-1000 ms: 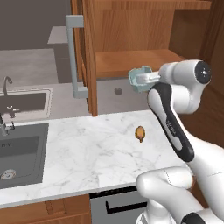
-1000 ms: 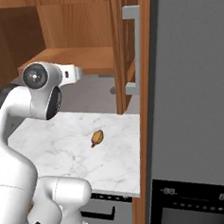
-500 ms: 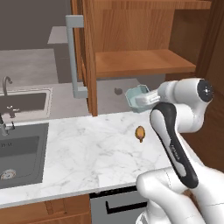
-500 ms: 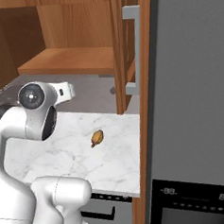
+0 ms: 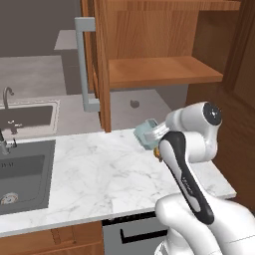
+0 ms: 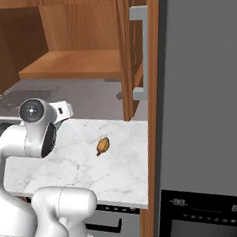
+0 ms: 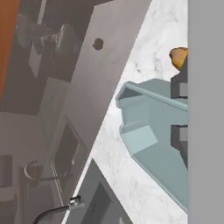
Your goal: Retrieve the tupperware from the cabinet, then place the raw meat into the tupperware to avoid contamination.
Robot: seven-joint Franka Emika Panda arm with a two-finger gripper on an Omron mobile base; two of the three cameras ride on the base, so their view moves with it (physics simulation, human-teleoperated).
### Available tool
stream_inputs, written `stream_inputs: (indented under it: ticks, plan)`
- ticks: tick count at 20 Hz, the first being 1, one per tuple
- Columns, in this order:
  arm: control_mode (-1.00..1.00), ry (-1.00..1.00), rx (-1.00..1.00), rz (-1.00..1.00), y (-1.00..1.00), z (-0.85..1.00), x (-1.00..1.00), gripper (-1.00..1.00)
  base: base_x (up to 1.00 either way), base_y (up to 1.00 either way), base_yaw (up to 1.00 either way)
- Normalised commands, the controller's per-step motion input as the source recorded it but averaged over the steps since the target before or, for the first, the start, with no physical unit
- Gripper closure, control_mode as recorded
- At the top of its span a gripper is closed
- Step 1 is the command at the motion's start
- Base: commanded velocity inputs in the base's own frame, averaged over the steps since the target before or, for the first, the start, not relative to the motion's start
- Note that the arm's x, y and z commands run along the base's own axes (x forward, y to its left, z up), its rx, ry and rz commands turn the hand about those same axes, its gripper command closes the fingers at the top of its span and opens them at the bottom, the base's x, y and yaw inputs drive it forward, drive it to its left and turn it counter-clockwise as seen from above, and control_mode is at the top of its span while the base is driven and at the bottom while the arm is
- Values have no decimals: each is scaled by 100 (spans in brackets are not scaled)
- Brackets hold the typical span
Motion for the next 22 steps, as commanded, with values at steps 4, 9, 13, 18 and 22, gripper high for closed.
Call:
stream_inputs:
  ticks: [4, 9, 13, 18, 22]
  plan:
    - [-100, 10, -7, 8, 12, -65, 15, 100, 0, 0, 0]
    - [-100, 8, -3, 8, 4, -68, 13, 100, 0, 0, 0]
    - [-100, 4, -1, 9, 0, -63, 3, 100, 0, 0, 0]
    - [-100, 0, 0, 7, 1, -47, 2, 100, 0, 0, 0]
    - [-100, 0, 3, 5, 2, -36, 9, 100, 0, 0, 0]
